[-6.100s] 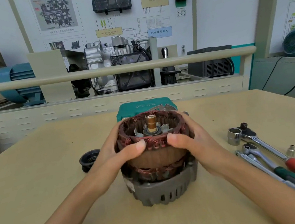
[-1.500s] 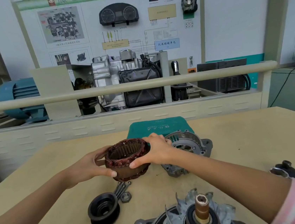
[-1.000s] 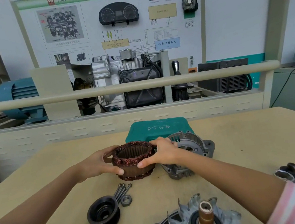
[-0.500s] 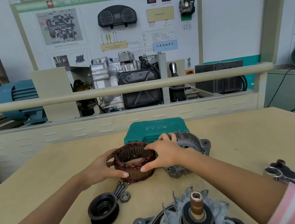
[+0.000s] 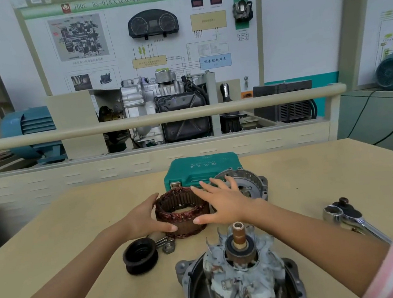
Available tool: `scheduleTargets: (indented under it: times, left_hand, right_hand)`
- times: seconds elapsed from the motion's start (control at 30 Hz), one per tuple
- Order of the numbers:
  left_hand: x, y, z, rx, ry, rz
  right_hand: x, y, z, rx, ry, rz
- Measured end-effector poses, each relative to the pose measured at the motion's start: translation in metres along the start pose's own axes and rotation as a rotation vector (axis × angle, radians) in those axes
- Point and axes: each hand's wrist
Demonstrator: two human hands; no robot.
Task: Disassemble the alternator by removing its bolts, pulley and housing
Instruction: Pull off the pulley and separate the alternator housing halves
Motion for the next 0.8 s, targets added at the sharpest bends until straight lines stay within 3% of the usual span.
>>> scheduleTargets:
  times: [0.1,0.17,0.27,0.37,0.43,0.67,0.8]
  left_hand:
    - [-0.002,0.023,-0.024,0.146,-0.089,-0.088]
    - [-0.004,0.048,-0.038,0.215,0.147,-0.058]
    - [-0.006,0.09,-0.049,0.274,0.433,0.17]
    - [0.0,0.122,-0.052,0.297,0.451,0.439]
    - [0.014,0.133,-0.053,0.285,0.401,0.53]
    - [0.053,0.136,-0.054,0.297,0.32,0.327]
    - [0.066,0.129,-0.06,0.351,0.42,0.214]
  right_hand:
    - [-0.012,0.024,0.002,-0.006,-0.248,-0.035]
    - [-0.018,0.048,0.003,-0.036,-0.41,0.003]
    - [-0.022,0.086,0.0,-0.028,-0.754,0.005]
    - [-0.023,0.114,-0.003,0.086,-1.017,-0.09]
    - [-0.025,0.133,-0.003,0.085,-1.033,-0.082]
    - [-0.024,0.191,-0.002,-0.084,-1.046,0.187]
    - [-0.009,0.194,0.024,-0.119,-1.102,0.084]
Point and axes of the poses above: each hand's wrist, its own y-axis away from the middle knuckle, its own x-axis out of the palm, z = x × y, and after that the axes turned 3 degrees about y, right-handed
